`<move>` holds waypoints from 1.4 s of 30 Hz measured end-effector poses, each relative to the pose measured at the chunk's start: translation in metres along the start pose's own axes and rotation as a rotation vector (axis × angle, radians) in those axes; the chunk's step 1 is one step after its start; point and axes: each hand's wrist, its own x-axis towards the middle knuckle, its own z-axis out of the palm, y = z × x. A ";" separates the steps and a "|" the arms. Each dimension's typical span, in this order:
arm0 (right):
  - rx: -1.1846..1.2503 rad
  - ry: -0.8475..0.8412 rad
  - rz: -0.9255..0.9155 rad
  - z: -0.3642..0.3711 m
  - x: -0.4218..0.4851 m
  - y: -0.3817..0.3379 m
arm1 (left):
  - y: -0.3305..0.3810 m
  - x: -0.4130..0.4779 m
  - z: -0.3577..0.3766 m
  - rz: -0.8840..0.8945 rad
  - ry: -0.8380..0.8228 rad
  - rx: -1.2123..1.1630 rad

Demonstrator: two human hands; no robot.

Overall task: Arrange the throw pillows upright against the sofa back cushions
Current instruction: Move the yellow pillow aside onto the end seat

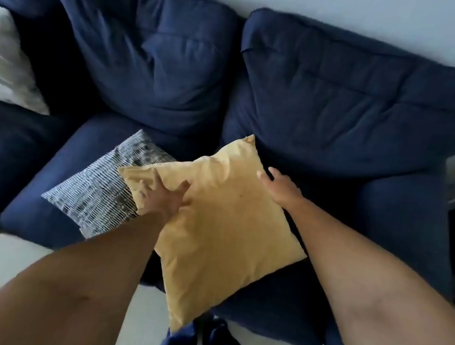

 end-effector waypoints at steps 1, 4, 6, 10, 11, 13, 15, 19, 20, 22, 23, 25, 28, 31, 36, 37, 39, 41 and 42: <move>0.029 -0.002 0.018 0.006 0.007 0.001 | -0.005 0.004 0.006 -0.058 0.040 -0.055; 0.109 -0.012 0.094 0.026 0.032 0.011 | -0.022 0.022 0.024 -0.199 0.127 -0.231; 0.151 -0.016 0.133 0.038 0.046 0.017 | -0.034 0.033 0.037 -0.248 0.153 -0.318; 0.203 -0.020 0.165 0.054 0.069 0.027 | -0.048 0.049 0.054 -0.261 0.156 -0.388; 0.218 -0.020 0.174 0.058 0.074 0.028 | -0.050 0.051 0.056 -0.257 0.151 -0.391; 0.262 -0.032 0.179 0.062 0.082 0.032 | -0.052 0.056 0.057 -0.249 0.147 -0.398; 0.318 -0.041 0.177 0.066 0.086 0.034 | -0.053 0.060 0.055 -0.233 0.142 -0.413; 0.385 -0.011 0.164 0.067 0.084 0.031 | -0.046 0.062 0.047 -0.160 0.132 -0.498; 0.390 -0.011 0.159 0.065 0.082 0.029 | -0.042 0.061 0.045 -0.138 0.138 -0.515; 0.404 -0.011 0.150 0.062 0.078 0.029 | -0.030 0.059 0.040 -0.086 0.155 -0.524; 0.420 -0.009 0.150 0.059 0.077 0.030 | -0.024 0.058 0.038 -0.054 0.161 -0.522; 0.465 -0.004 0.171 0.052 0.075 0.034 | -0.010 0.057 0.032 0.021 0.167 -0.498; 0.543 0.021 0.207 0.042 0.068 0.041 | 0.017 0.053 0.021 0.152 0.158 -0.458; 0.633 0.078 0.172 0.035 0.057 0.045 | 0.050 0.047 0.008 0.293 0.138 -0.422; 0.779 0.230 0.117 0.029 0.023 0.046 | 0.103 0.027 -0.016 0.491 0.109 -0.457; 0.804 0.285 0.097 0.026 0.015 0.048 | 0.113 0.022 -0.020 0.541 0.104 -0.481; 0.840 0.416 0.067 0.015 -0.002 0.053 | 0.134 0.011 -0.024 0.643 0.098 -0.539; 0.871 0.557 0.050 -0.003 -0.015 0.058 | 0.157 -0.001 -0.025 0.743 0.081 -0.609; 0.885 0.628 0.037 -0.014 -0.020 0.062 | 0.167 -0.005 -0.023 0.787 0.062 -0.645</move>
